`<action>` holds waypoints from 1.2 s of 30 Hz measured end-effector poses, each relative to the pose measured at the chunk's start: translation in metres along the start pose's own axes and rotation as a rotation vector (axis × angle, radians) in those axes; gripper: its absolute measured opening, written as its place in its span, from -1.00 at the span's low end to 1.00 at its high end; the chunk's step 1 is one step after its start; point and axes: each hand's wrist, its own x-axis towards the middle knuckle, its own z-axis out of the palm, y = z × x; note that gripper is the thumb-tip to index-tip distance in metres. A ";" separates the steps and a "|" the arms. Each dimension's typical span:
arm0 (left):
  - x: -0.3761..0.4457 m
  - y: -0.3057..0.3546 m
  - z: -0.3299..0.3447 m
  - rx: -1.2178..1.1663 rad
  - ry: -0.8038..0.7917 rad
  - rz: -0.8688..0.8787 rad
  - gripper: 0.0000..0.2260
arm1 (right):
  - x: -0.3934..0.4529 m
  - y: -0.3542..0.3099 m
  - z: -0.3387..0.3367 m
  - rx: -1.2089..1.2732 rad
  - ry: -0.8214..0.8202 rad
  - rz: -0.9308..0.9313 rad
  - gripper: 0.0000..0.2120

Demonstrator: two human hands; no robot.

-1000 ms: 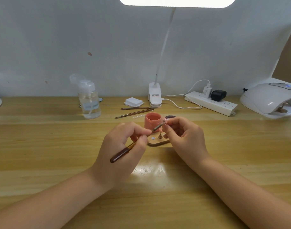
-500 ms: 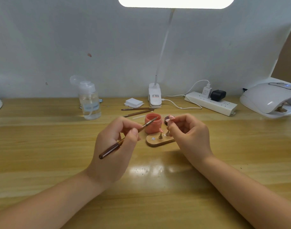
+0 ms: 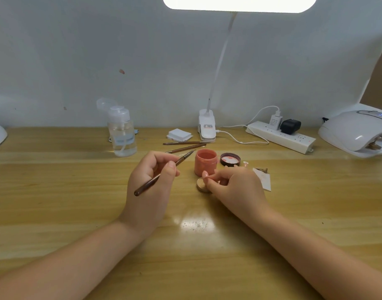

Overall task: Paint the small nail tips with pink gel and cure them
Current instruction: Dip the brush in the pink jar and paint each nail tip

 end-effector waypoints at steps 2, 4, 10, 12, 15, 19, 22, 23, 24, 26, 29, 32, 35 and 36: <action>-0.002 0.000 0.001 0.004 -0.027 0.009 -0.88 | 0.001 0.000 0.000 -0.062 -0.022 0.007 -0.81; -0.004 0.001 0.002 0.006 -0.042 0.017 -0.88 | 0.002 -0.001 -0.002 -0.126 -0.054 0.006 -0.82; -0.004 0.001 -0.002 0.007 -0.037 0.015 -0.88 | -0.008 -0.003 -0.020 -0.379 -0.028 -0.165 -0.66; -0.005 0.001 -0.002 0.006 -0.037 0.008 -0.88 | 0.000 0.005 -0.037 -0.508 -0.044 -0.097 -0.58; -0.005 0.002 -0.002 0.004 -0.039 -0.011 -0.88 | 0.025 0.031 -0.071 -0.550 -0.178 0.181 -0.64; -0.003 0.000 -0.002 -0.015 -0.007 -0.065 -0.91 | 0.033 0.061 -0.086 -0.319 -0.305 0.306 -0.68; 0.000 -0.001 -0.002 0.000 0.027 -0.081 -0.83 | 0.033 0.066 -0.075 -0.283 -0.364 0.246 -0.49; 0.000 -0.001 -0.002 0.005 0.029 -0.083 -0.83 | 0.033 0.067 -0.071 -0.316 -0.371 0.228 -0.41; -0.001 0.000 -0.002 0.007 0.027 -0.083 -0.83 | 0.033 0.068 -0.068 -0.351 -0.371 0.214 -0.36; -0.002 0.000 -0.002 0.011 0.016 -0.078 -0.83 | 0.033 0.068 -0.063 -0.400 -0.371 0.191 -0.30; -0.003 0.000 -0.002 0.026 0.003 -0.074 -0.83 | 0.033 0.068 -0.063 -0.344 -0.375 0.192 -0.28; -0.002 0.000 -0.002 0.020 0.002 -0.073 -0.85 | 0.034 0.071 -0.065 -0.201 -0.306 0.219 -0.37; -0.003 0.001 -0.002 0.014 -0.003 -0.075 -0.91 | 0.033 0.071 -0.065 -0.014 -0.285 0.225 -0.29; -0.003 0.001 -0.002 0.016 -0.005 -0.071 -0.89 | 0.032 0.071 -0.064 0.017 -0.278 0.222 -0.28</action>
